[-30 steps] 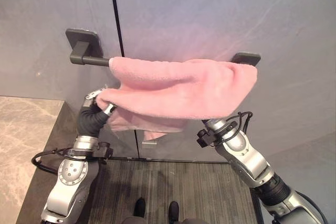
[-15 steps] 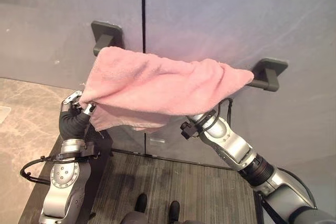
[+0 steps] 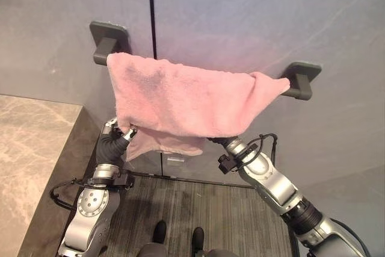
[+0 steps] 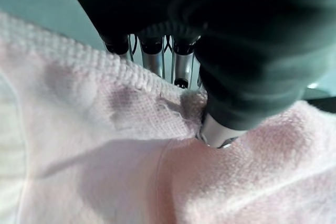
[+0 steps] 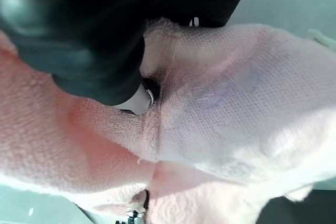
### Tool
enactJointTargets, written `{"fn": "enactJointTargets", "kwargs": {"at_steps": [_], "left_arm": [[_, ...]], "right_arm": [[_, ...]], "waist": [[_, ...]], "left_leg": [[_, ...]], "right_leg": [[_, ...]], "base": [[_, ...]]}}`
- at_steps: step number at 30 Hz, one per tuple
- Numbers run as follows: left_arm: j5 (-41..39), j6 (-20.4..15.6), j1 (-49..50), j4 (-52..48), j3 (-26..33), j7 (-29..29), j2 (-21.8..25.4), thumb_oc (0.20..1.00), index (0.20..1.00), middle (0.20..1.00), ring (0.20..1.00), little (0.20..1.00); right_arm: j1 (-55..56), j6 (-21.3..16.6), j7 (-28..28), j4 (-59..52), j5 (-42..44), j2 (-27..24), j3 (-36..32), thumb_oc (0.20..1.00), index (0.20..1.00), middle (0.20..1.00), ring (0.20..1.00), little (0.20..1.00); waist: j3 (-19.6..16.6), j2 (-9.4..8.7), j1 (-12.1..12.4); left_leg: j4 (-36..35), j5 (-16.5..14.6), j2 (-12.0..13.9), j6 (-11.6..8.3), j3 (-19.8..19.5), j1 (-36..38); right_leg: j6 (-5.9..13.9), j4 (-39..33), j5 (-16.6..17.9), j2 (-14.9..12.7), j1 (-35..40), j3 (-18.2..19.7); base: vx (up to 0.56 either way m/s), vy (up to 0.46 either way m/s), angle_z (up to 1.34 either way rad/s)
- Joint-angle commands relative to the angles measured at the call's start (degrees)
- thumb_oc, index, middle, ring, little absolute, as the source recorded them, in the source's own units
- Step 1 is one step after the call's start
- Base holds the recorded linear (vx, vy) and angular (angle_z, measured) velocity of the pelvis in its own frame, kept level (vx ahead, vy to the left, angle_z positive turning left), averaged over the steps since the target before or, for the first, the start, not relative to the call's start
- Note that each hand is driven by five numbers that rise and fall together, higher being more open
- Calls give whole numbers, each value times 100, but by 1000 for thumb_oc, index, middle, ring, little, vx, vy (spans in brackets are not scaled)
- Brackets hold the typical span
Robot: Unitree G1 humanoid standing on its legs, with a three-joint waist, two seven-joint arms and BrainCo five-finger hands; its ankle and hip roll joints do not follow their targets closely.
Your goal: Put brush and paste in cup on sink, flatten towel.
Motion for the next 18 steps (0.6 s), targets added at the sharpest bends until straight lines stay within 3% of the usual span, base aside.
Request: {"fn": "enactJointTargets", "kwargs": {"at_steps": [1, 2, 3, 4, 11, 18], "left_arm": [[1, -128, 54, 75, -128, -204, 281, 200, 200, 200, 200, 200], [125, -154, 38, 66, -127, -188, 313, 200, 200, 200, 200, 200], [122, -187, -5, 128, -186, -142, 296, 200, 200, 200, 200, 200], [132, -208, -20, 178, -183, -89, 279, 200, 200, 200, 200, 200], [476, -154, 29, 596, -104, 194, 196, 200, 200, 200, 200, 200], [592, -67, 123, 1024, -65, 164, 86, 200, 200, 200, 200, 200]], "right_arm": [[-136, -239, 59, -300, -175, 18, -161, 420, 420, 420, 420, 420], [-130, -240, 63, -224, -156, 53, -124, 448, 448, 448, 448, 448], [-203, -234, 31, 205, -40, 265, 67, 570, 570, 570, 570, 570], [-259, -227, -22, 378, -36, 377, 147, 1000, 1000, 1000, 1000, 1000], [-85, -139, -203, 598, -365, 456, 93, 1000, 1000, 1000, 1000, 1000], [543, -178, -268, 683, -244, 250, -433, 1000, 1000, 1000, 1000, 1000]], "waist": [[-362, 88, -23], [-375, 112, -25], [-386, 157, 3], [-387, 181, 22], [-420, 244, 6], [-495, 278, -83]], "left_leg": [[8, -288, 445, -85, 361, 240], [8, -289, 448, -87, 368, 248], [8, -284, 454, -94, 361, 250], [8, -279, 456, -100, 353, 240], [8, -259, 440, -107, 309, 222], [8, -256, 407, -107, 245, 220]], "right_leg": [[537, -6, -293, -471, 236, 70], [540, -6, -303, -474, 236, 78], [537, -6, -305, -470, 236, 70], [530, -6, -313, -468, 238, 65], [523, -6, -319, -478, 263, 2], [530, -6, -320, -513, 343, -102]], "base": [[4, -11, -13], [-3, -19, -14], [-5, -24, -12], [0, 0, 0], [-7, 1, 5], [-2, 3, 4]]}}
